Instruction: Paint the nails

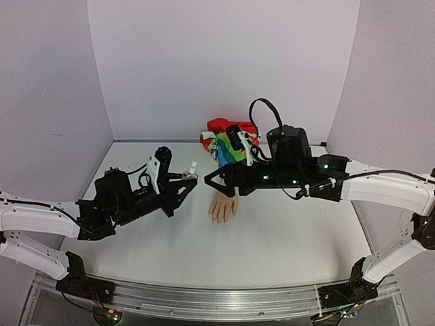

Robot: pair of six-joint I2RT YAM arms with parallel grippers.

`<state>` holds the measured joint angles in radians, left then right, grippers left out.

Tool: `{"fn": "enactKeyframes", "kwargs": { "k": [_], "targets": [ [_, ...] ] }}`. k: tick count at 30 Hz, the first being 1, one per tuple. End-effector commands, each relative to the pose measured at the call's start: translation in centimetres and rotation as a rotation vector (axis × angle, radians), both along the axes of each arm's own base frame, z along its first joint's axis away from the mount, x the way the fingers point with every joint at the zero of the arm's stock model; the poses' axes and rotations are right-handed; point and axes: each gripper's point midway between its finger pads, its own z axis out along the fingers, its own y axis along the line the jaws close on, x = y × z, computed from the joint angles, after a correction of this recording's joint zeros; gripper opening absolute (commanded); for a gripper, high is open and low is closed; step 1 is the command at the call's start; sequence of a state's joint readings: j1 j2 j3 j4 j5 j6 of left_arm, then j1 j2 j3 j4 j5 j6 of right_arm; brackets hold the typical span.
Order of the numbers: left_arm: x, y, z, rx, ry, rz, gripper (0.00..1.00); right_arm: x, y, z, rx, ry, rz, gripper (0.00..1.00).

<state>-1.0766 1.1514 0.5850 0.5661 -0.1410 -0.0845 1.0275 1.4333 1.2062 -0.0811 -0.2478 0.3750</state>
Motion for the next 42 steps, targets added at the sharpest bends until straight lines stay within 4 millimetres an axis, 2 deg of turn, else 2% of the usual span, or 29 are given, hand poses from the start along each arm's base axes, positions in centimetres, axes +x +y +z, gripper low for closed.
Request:
{"fn": "enactKeyframes", "kwargs": {
  "k": [1,10,14,19,24,27,30,31,33,35,36,39,42],
  "targets": [
    [2.7,1.4,2.1,-0.012,-0.119,0.223,0.0,2.8,-0.1,2.6,0.066,0.078,-0.23,0.67],
    [2.3,-0.8,1.7,-0.004,-0.148,0.2,0.0,4.4,3.5,1.7,0.025,0.135,-0.275,0.56],
    [2.1,-0.9,1.8,-0.01,-0.148,0.202,0.0,5.1,3.7,1.3,0.014,0.134,-0.308,0.42],
    [2.0,-1.1,2.0,-0.019,-0.149,0.197,0.0,4.8,4.6,0.6,0.003,0.148,-0.284,0.34],
    [1.5,-1.3,2.3,-0.05,-0.122,0.162,0.0,3.6,5.7,0.8,0.003,0.135,-0.183,0.13],
    [0.1,-1.9,2.6,-0.074,-0.092,0.058,0.0,2.2,5.7,1.2,0.008,0.086,-0.087,0.0],
    [-2.7,-2.6,3.1,-0.118,-0.034,-0.196,0.0,-0.6,5.2,1.6,0.004,-0.022,0.114,0.0],
    [-4.0,-2.5,3.4,-0.14,-0.006,-0.311,0.0,-2.5,5.1,1.7,0.013,-0.061,0.244,0.0],
    [-6.3,-2.1,3.9,-0.173,0.046,-0.54,0.0,-8.6,4.0,2.5,0.088,-0.111,0.618,0.0],
    [-9.6,-1.9,4.1,-0.16,0.094,-0.789,0.0,-12.3,2.6,3.5,0.16,-0.119,0.838,0.0],
    [-10.9,-2.0,3.8,-0.14,0.129,-0.882,0.0,-13.3,2.2,3.9,0.184,-0.102,0.897,0.0],
    [-12.1,-2.2,3.6,-0.111,0.197,-0.983,0.0,-14.0,1.8,3.3,0.154,-0.07,0.957,0.0],
    [-11.2,-2.2,3.4,-0.103,0.168,-0.906,0.0,-13.1,1.9,2.5,0.099,-0.093,0.899,0.0]
  ]
}}
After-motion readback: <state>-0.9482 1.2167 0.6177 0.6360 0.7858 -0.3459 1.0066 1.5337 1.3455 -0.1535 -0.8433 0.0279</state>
